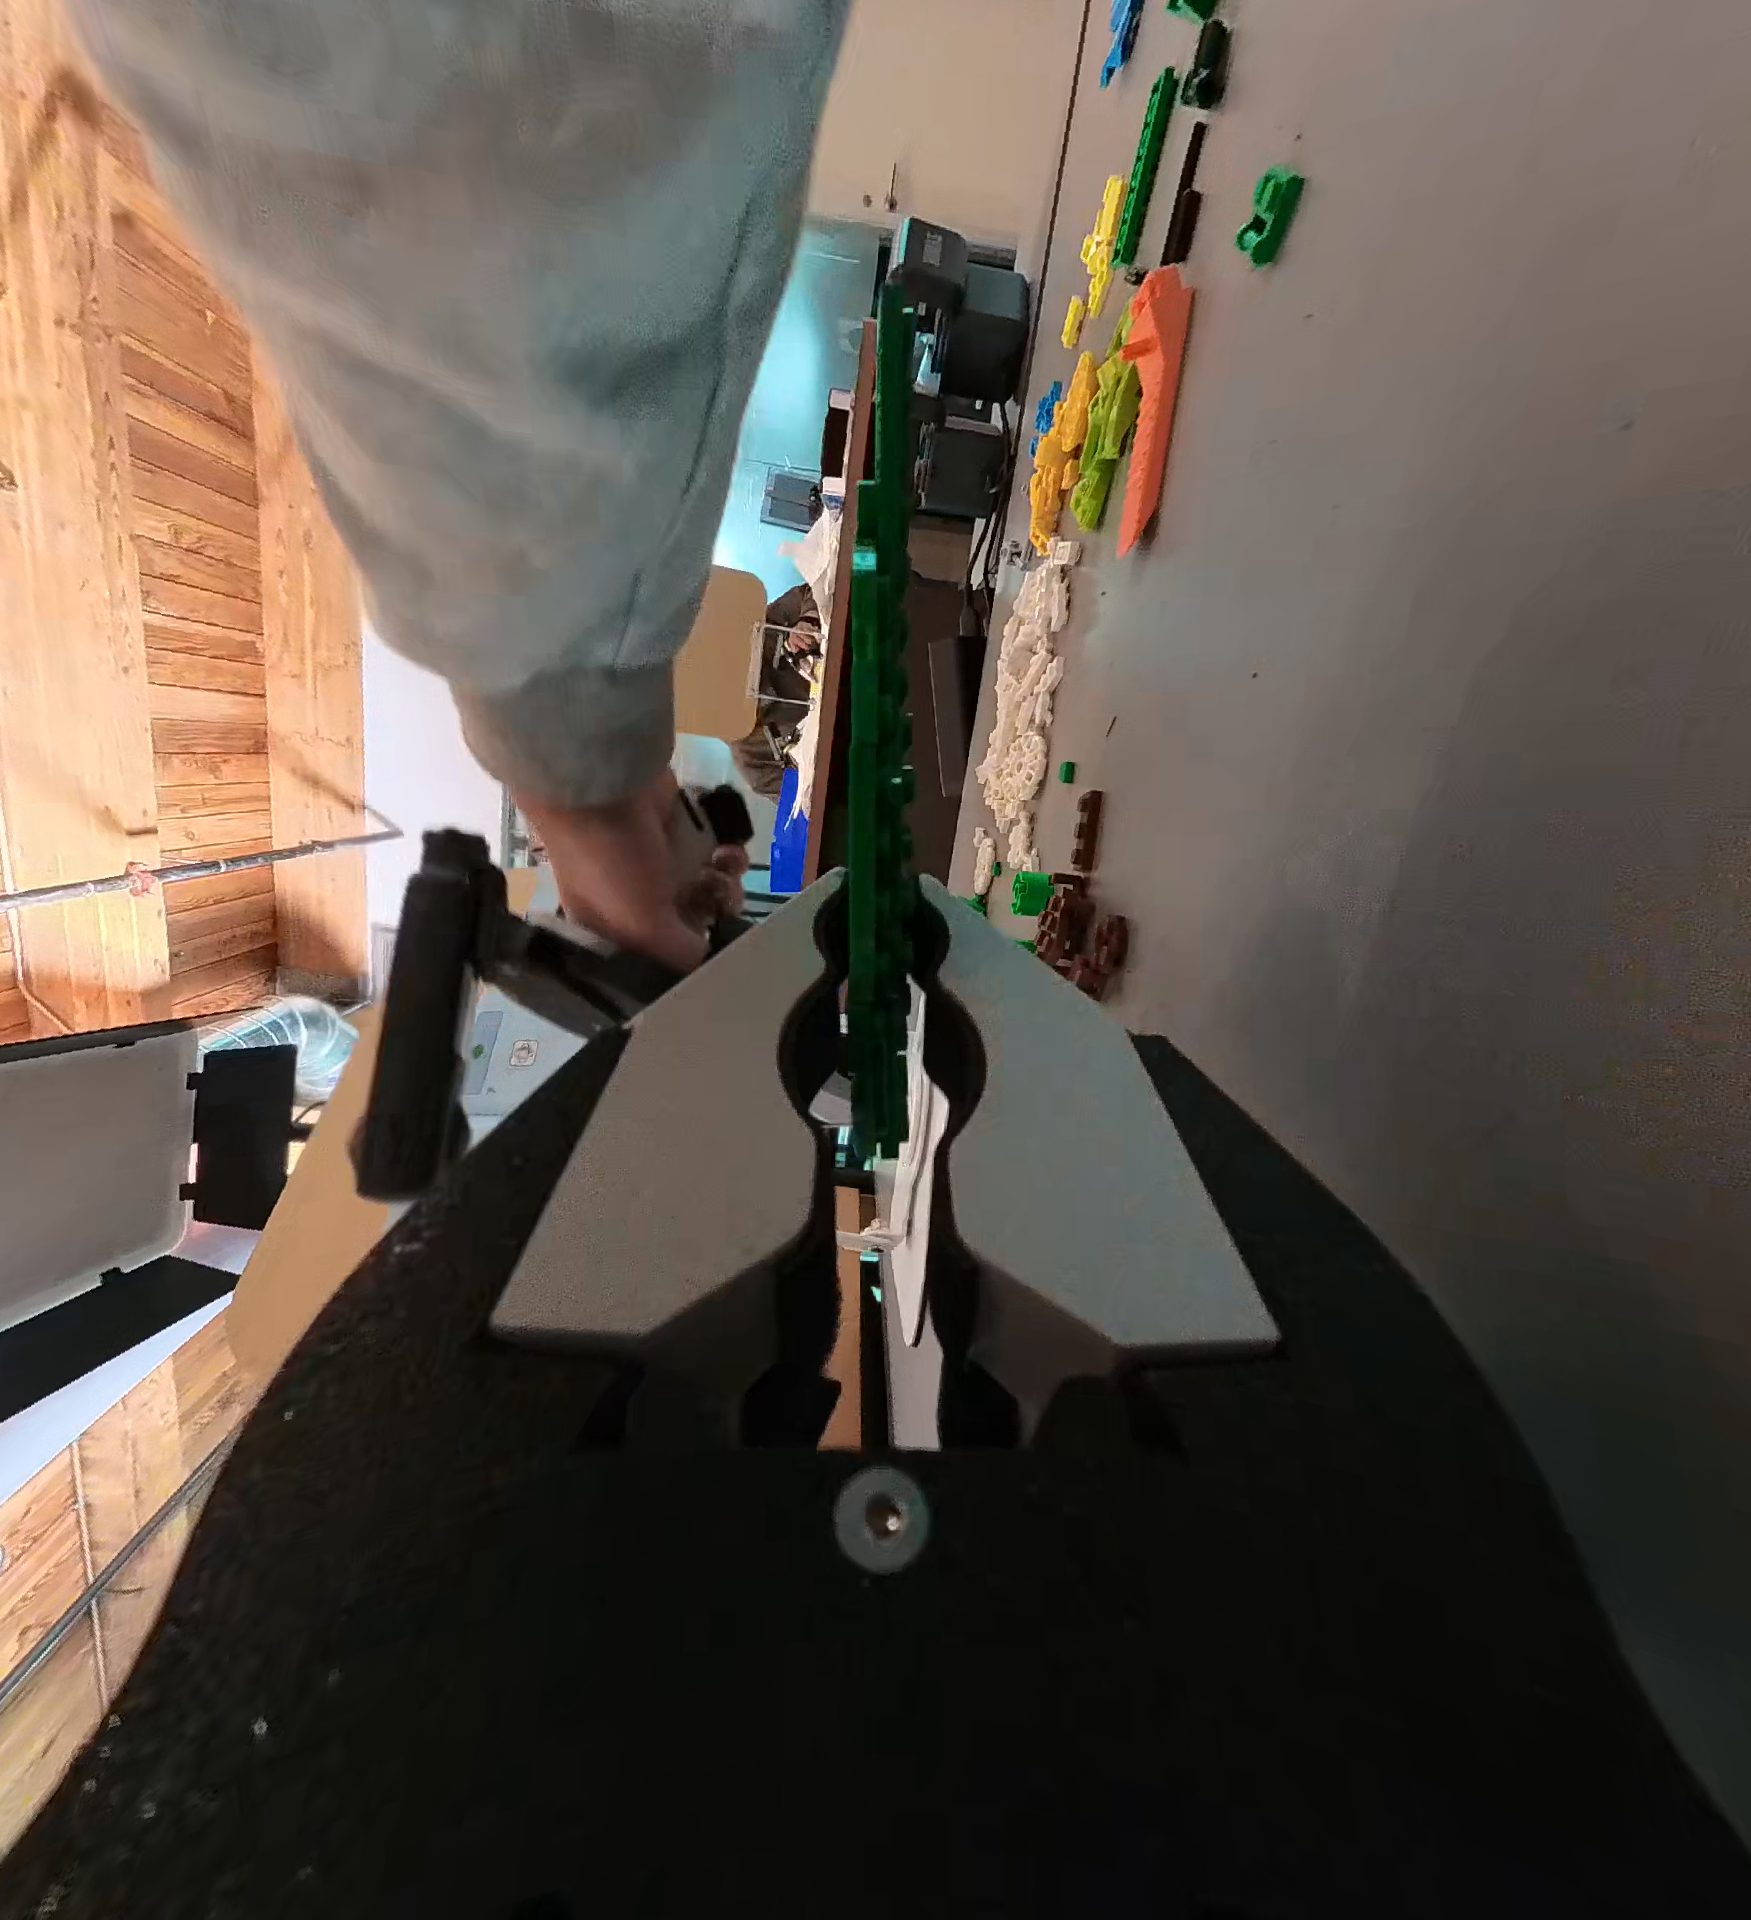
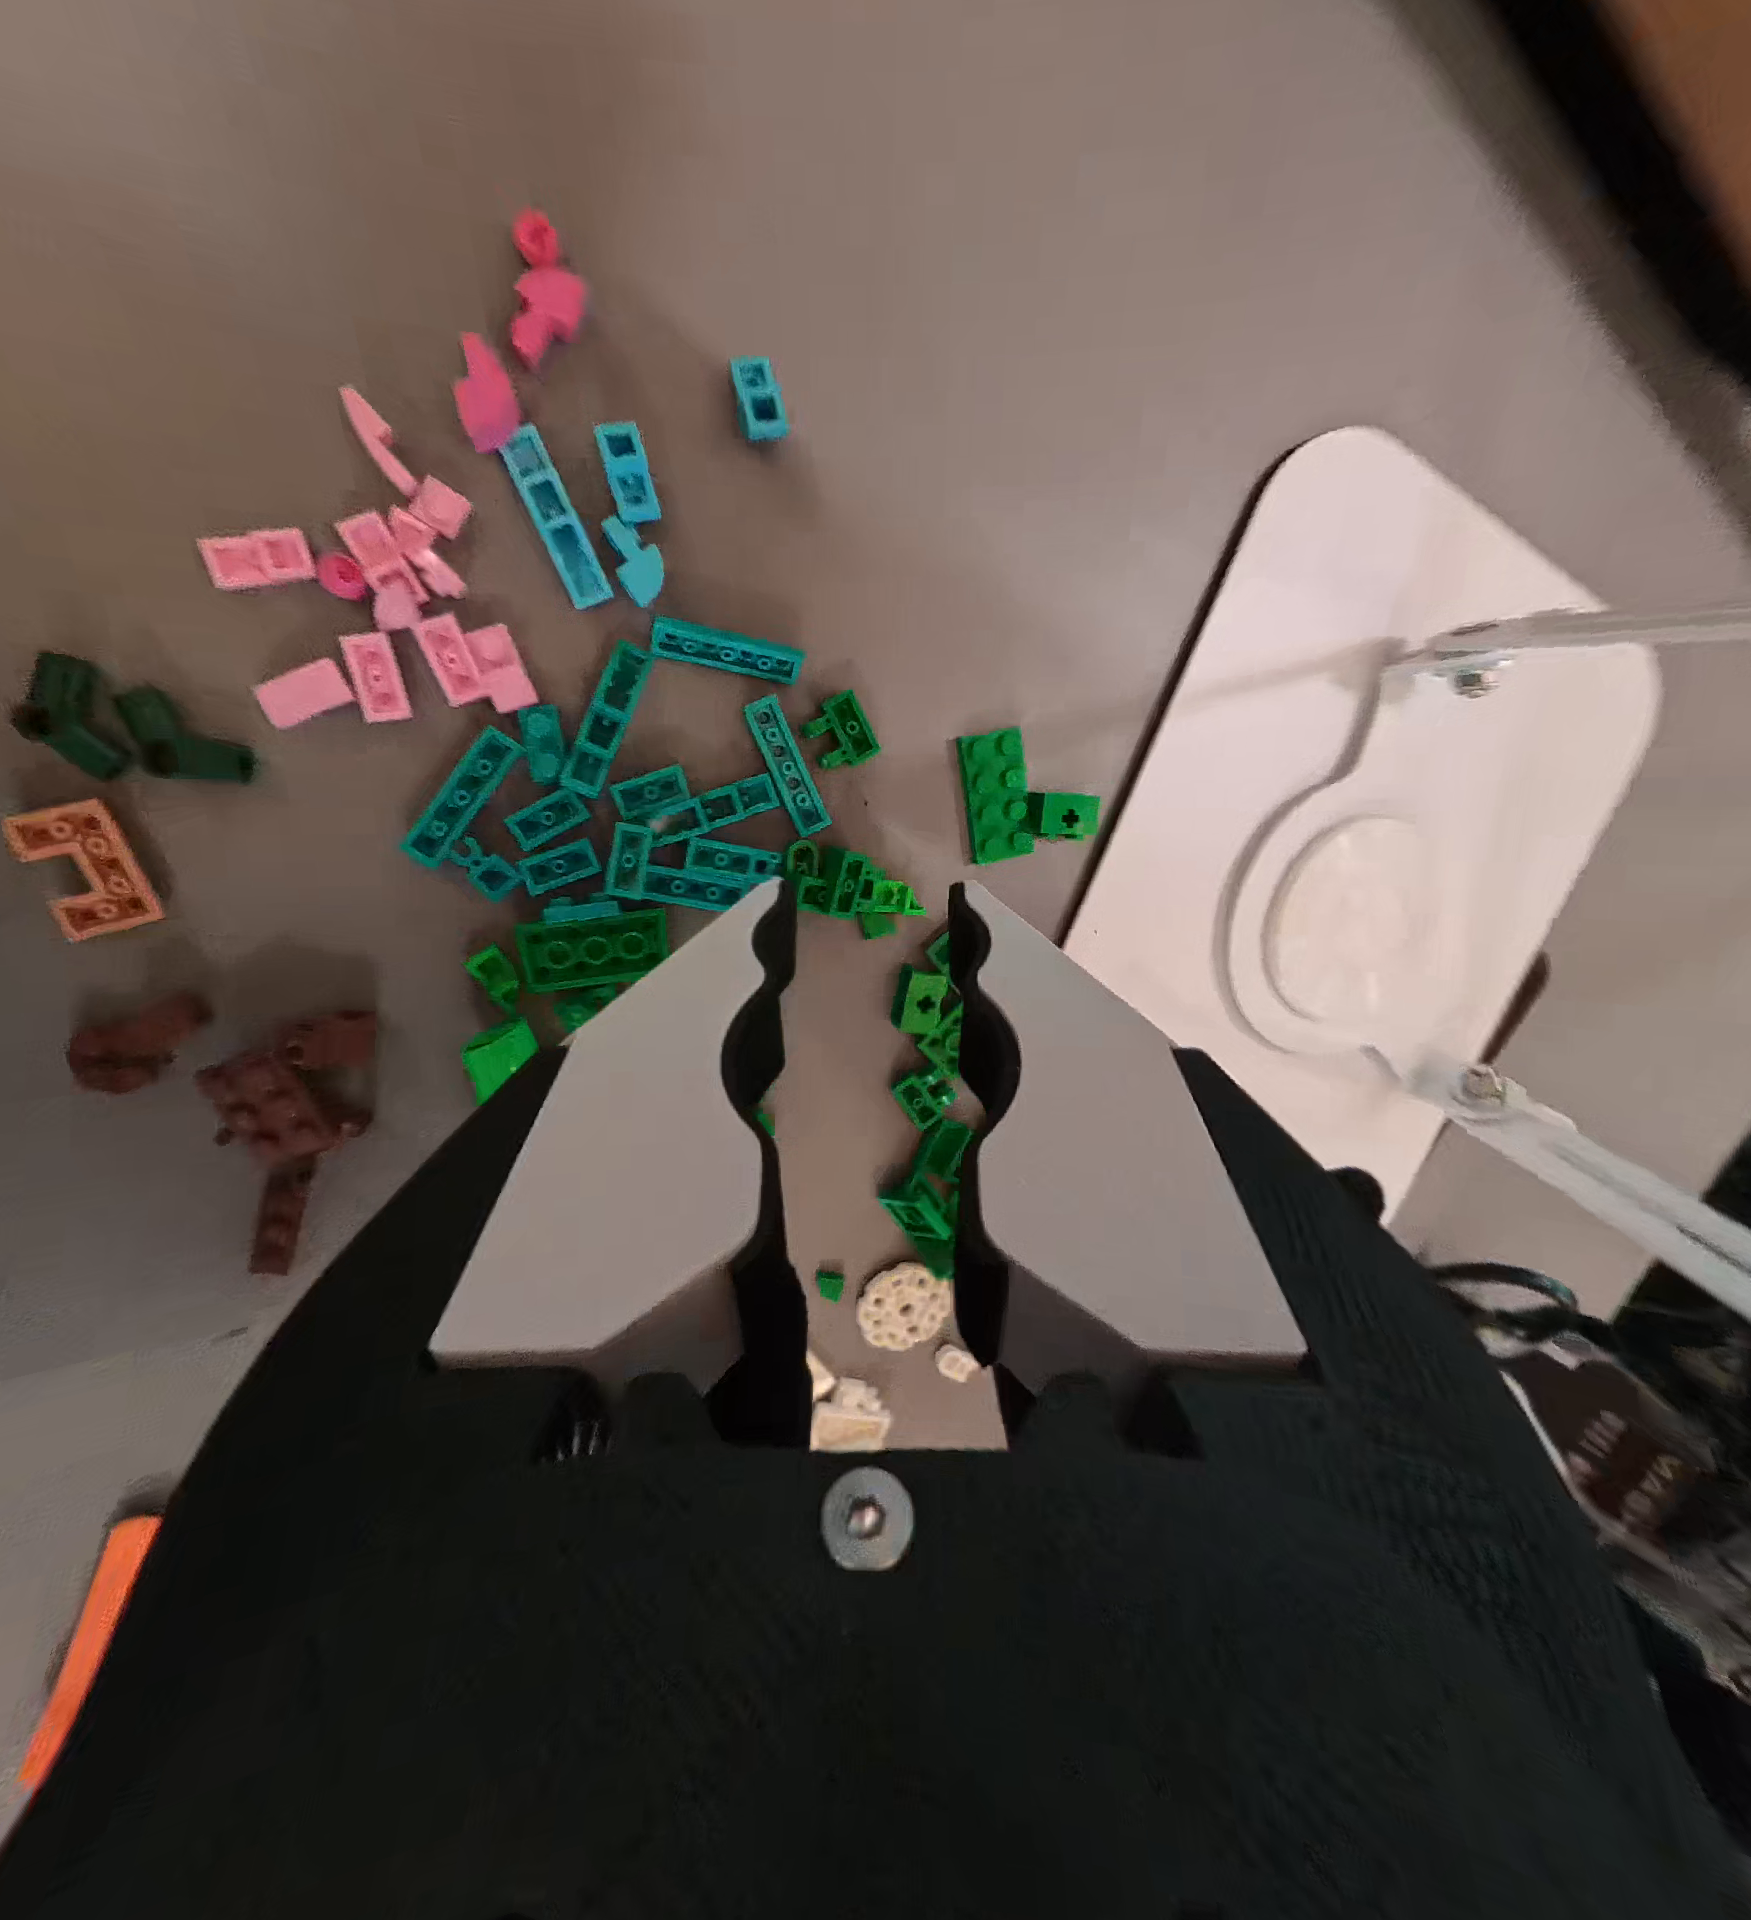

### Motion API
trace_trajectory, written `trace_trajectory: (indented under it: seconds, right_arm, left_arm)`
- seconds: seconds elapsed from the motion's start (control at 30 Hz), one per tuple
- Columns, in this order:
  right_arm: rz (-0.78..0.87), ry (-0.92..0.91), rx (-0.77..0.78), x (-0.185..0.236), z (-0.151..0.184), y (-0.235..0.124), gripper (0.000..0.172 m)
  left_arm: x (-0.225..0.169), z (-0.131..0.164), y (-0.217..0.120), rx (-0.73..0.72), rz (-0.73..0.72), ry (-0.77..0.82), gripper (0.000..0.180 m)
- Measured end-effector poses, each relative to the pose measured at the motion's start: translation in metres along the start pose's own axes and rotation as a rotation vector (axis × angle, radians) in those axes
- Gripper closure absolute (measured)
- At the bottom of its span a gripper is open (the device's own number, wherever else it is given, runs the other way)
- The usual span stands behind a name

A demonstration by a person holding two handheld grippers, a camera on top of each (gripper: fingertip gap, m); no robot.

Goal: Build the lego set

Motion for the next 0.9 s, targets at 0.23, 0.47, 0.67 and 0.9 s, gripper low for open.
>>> trace_trajectory:
  seconds: [0.23,0.47,0.67,0.9]
  right_arm:
    - [-0.103,-0.120,0.195,-0.037,-0.031,0.027,0.147]
    - [-0.187,-0.154,0.249,-0.046,-0.042,0.052,0.147]
    - [-0.212,-0.183,0.295,-0.047,-0.047,0.058,0.149]
    - [-0.125,-0.124,0.220,-0.036,-0.042,0.049,0.157]
  left_arm:
    - [0.001,0.001,0.001,-0.005,0.011,-0.013,0.175]
    - [0.002,0.003,0.001,-0.009,0.016,-0.029,0.175]
    - [0.002,0.004,0.001,-0.009,0.018,-0.037,0.175]
    - [0.002,0.005,0.001,-0.006,0.018,-0.034,0.175]
Point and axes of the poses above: each gripper's, where its closed fingertips meet, y out along the fingers, z out of its underside, x = y × z across the jaws, the point moved 10 cm from there along -y, back along the fingers, and after that the axes turned 11 degrees about x, right-handed, at the moved point
